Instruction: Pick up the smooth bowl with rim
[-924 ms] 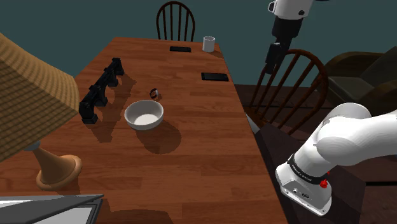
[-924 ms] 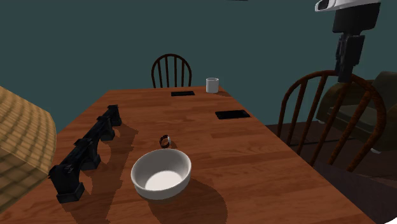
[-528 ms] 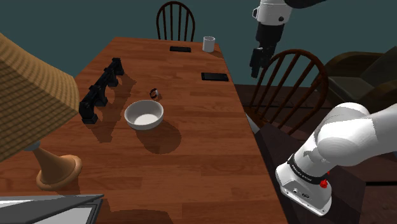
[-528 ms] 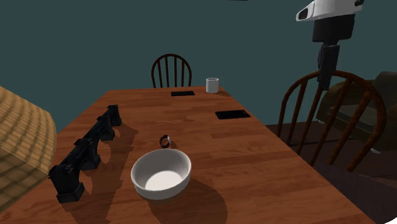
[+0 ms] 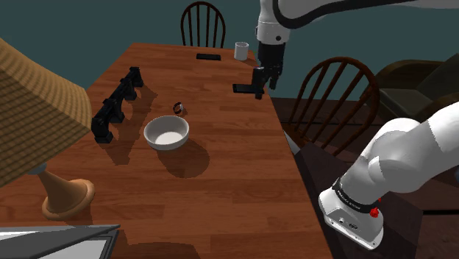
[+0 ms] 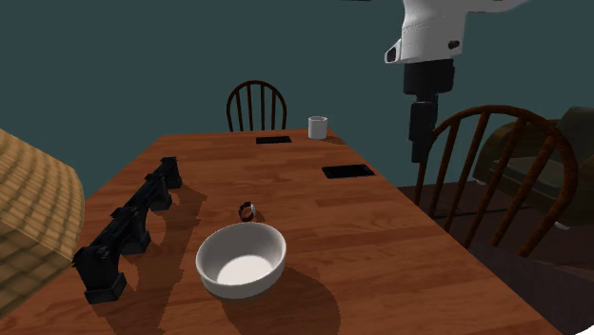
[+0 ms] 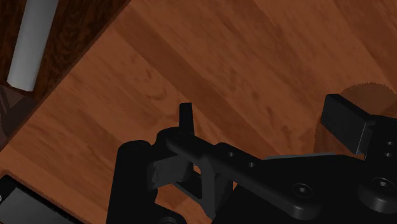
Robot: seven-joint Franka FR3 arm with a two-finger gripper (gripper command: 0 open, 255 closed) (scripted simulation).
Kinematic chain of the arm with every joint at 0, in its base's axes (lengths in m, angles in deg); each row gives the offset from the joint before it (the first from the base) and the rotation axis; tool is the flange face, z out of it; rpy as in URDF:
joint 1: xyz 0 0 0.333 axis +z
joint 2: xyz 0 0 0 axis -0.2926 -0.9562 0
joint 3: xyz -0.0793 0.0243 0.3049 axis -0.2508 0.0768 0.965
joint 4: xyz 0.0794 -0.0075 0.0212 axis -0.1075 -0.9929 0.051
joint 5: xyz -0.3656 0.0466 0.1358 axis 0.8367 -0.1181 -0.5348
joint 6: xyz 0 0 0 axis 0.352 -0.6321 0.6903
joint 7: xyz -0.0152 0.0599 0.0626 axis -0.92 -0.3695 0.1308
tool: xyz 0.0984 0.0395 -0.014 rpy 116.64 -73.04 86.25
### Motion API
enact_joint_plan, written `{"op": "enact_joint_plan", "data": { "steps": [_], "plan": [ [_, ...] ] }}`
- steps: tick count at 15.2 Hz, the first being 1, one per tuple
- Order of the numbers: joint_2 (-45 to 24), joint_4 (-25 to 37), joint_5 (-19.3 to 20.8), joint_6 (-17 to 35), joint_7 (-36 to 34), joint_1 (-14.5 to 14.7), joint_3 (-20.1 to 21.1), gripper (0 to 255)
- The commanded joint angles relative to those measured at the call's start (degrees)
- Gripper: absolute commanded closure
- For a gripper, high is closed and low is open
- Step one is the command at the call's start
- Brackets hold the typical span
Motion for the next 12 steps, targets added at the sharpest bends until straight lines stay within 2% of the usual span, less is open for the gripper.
{"op": "enact_joint_plan", "data": {
  "steps": [1,12],
  "plan": [
    [-3.37,1.27,-0.87,1.98,-0.93,0.48,0.75,0],
    [-26.24,16.41,-3.26,9.22,-6.35,3.25,4.54,0]
  ]
}}
